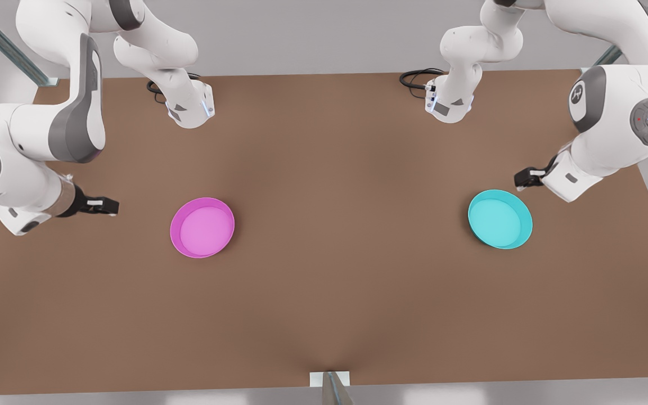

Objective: Flip the blue plate over with the left arm, and stack the pink plate on top of the blue plate with the right arm

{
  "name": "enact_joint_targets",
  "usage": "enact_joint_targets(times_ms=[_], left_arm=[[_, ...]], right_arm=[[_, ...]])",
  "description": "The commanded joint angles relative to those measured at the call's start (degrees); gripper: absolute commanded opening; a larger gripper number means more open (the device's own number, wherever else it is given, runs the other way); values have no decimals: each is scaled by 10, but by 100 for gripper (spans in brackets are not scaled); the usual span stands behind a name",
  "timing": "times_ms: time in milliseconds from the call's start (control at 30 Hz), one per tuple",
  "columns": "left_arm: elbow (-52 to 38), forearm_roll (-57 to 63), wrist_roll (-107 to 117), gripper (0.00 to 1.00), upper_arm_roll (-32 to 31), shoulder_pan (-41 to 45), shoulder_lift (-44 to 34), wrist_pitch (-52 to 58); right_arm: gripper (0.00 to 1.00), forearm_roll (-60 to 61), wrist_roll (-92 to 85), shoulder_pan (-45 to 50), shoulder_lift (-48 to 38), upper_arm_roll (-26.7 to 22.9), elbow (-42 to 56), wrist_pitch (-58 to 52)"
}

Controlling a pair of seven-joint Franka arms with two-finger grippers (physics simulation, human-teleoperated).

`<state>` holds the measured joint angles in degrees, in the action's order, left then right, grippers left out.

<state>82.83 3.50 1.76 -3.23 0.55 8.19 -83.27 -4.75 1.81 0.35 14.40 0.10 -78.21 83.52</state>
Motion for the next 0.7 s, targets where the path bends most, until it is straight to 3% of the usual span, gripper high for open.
enact_joint_targets(times_ms=[0,100,167,267,400,467,600,667], left_arm=[[0,0,2,100,0,1,0,-22],[38,-2,15,100,24,0,11,-24],[91,-23,-6,100,85,-1,21,-113],[198,-154,-321,100,197,-12,78,-294],[274,-244,-588,100,218,-50,133,-428],[277,-248,-685,100,228,-50,156,-431],[279,-245,-693,100,240,-56,193,-443],[305,-245,-689,100,240,-56,201,-446]], right_arm=[[100,1,9,0,-1,0,0,41],[100,2,9,-1,-1,0,1,40],[100,2,9,0,1,0,-1,40],[100,3,8,2,55,1,-3,51],[100,3,-3,-19,142,0,-5,118],[100,3,-14,-30,179,0,-5,152],[100,45,-19,-33,209,1,-22,173],[100,52,-22,-29,205,24,-55,183]])
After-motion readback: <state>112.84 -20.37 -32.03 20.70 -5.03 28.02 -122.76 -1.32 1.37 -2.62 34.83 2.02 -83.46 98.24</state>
